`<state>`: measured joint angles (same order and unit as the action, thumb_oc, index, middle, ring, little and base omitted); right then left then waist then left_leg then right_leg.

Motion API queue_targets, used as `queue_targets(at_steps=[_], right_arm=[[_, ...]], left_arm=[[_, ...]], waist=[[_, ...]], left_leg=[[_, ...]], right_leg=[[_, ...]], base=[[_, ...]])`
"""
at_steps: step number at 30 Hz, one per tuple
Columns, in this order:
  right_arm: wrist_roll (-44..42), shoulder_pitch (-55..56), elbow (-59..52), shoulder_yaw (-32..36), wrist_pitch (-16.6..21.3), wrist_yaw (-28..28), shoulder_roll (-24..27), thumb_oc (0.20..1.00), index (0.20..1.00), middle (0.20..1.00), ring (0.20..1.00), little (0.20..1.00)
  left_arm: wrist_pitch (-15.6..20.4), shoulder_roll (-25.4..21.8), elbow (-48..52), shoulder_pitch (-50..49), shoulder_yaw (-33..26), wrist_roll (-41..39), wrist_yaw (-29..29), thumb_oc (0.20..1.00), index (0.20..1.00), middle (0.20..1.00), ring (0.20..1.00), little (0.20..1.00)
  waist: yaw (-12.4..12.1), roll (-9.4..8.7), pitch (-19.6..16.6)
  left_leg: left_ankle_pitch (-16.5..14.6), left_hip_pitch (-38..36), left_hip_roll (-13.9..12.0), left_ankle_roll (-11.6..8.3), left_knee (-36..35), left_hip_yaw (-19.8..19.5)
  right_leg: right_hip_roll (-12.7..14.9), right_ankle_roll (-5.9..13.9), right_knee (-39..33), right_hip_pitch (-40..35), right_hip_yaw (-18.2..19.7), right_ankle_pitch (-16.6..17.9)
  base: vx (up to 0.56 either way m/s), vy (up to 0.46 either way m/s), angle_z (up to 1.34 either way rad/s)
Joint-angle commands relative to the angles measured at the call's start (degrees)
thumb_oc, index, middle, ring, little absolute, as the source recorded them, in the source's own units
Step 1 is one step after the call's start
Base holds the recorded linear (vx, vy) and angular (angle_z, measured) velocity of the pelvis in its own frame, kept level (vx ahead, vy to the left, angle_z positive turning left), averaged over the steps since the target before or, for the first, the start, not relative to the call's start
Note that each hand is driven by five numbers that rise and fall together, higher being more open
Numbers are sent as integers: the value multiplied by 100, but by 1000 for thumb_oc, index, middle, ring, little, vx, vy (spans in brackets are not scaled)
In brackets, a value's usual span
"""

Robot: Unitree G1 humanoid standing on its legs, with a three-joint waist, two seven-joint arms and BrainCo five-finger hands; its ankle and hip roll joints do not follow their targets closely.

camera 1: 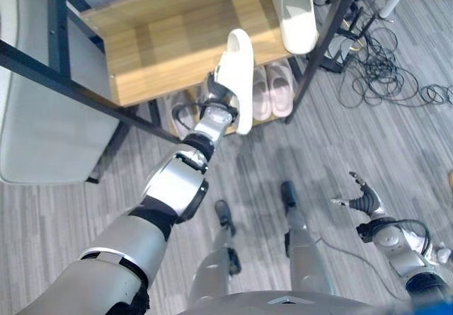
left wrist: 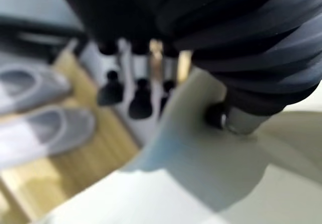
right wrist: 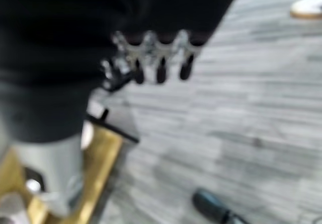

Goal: Arrange the slippers neatly on the shoe rack.

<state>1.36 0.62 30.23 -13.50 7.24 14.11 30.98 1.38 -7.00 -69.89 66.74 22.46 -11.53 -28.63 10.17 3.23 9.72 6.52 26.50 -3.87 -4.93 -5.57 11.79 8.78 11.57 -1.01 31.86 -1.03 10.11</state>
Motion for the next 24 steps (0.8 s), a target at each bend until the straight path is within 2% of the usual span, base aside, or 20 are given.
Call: queue_targets(at_steps=[1, 3, 4, 6, 11, 14, 18, 20, 22, 23, 24], right_arm=[[-77, 200, -215, 249, 175, 37, 144, 1000, 1000, 1000, 1000, 1000], [-152, 323, -245, 446, 116, 14, 62, 1000, 1000, 1000, 1000, 1000], [-151, 335, -249, 445, 114, 14, 58, 1000, 1000, 1000, 1000, 1000], [-192, 492, -206, 704, 22, 33, -57, 1000, 1000, 1000, 1000, 1000], [-170, 712, -139, 918, -83, 13, -189, 1000, 1000, 1000, 1000, 1000], [-145, 778, -81, 946, -110, -2, -238, 1000, 1000, 1000, 1000, 1000], [-257, 775, 169, 893, -161, -106, -471, 1000, 1000, 1000, 1000, 1000], [-294, 867, 264, 841, -186, -183, -598, 1000, 1000, 1000, 1000, 1000], [-315, 919, 306, 835, -205, -197, -665, 1000, 1000, 1000, 1000, 1000], [-314, 922, 305, 832, -205, -196, -669, 1000, 1000, 1000, 1000, 1000], [-381, 1067, 258, 877, -227, -149, -704, 1000, 1000, 1000, 1000, 1000]], left_arm=[[477, 201, 333, 453, -173, 14, 21, 200, 200, 200, 200, 200], [622, 358, 1185, -291, -57, 80, 60, 200, 200, 200, 200, 200], [612, 356, 1207, -315, -50, 84, 56, 200, 200, 200, 200, 200], [694, 271, 2425, -1252, 13, 247, 238, 200, 200, 200, 200, 200], [771, 11, 3391, -2157, -43, 153, 514, 200, 200, 200, 200, 200], [780, -141, 3634, -2431, -94, 104, 596, 200, 200, 200, 200, 200], [770, -514, 4136, -3013, -103, -13, 890, 200, 200, 200, 200, 200], [752, -653, 4474, -3451, -88, -273, 1118, 200, 200, 200, 200, 200], [765, -771, 4849, -3785, -80, -623, 1348, 200, 200, 200, 200, 200], [758, -780, 4862, -3796, -80, -627, 1350, 200, 200, 200, 200, 200], [651, -836, 5212, -4047, 133, -737, 1605, 200, 200, 200, 200, 200]], waist=[[158, 201, -17], [51, 244, -126], [53, 239, -120], [-96, 252, -175], [-237, 270, -216], [-292, 271, -257], [-427, 278, -364], [-467, 229, -407], [-533, 155, -387], [-517, 151, -385], [-565, -24, -259]], left_leg=[[11, -682, -343, -302, 57, -455], [-45, -937, -340, -303, 57, -524], [-48, -955, -341, -305, 57, -527], [-59, -1359, -364, -343, 57, -600], [-39, -1816, -431, -381, 57, -711], [5, -1965, -469, -418, 57, -759], [139, -2273, -596, -432, 208, -915], [271, -2400, -716, -428, 515, -1049], [513, -2300, -769, -412, 999, -1168], [503, -2288, -767, -413, 1022, -1185], [875, -1764, -783, -312, 2047, -1163]], right_leg=[[3, -76, 40, -648, -96, -469], [-13, -106, 68, -973, -180, -604], [-14, -106, 64, -994, -184, -607], [-40, -142, 46, -1495, -316, -758], [-123, -253, 61, -2038, -510, -956], [-175, -292, 30, -2266, -584, -1014], [-363, -449, 157, -2759, -729, -1308], [-497, -599, 292, -3096, -796, -1506], [-578, -687, 328, -3297, -834, -1587], [-578, -688, 325, -3306, -848, -1588], [-629, -840, 286, -3632, -982, -1630]], base=[[65, -45, 38], [97, -57, 9], [134, -87, -38], [109, -115, -27], [50, -109, 16], [22, -126, 27], [7, -198, 17], [27, -241, 8], [-2, -163, 7], [-38, -301, 13], [-33, -226, -2]])
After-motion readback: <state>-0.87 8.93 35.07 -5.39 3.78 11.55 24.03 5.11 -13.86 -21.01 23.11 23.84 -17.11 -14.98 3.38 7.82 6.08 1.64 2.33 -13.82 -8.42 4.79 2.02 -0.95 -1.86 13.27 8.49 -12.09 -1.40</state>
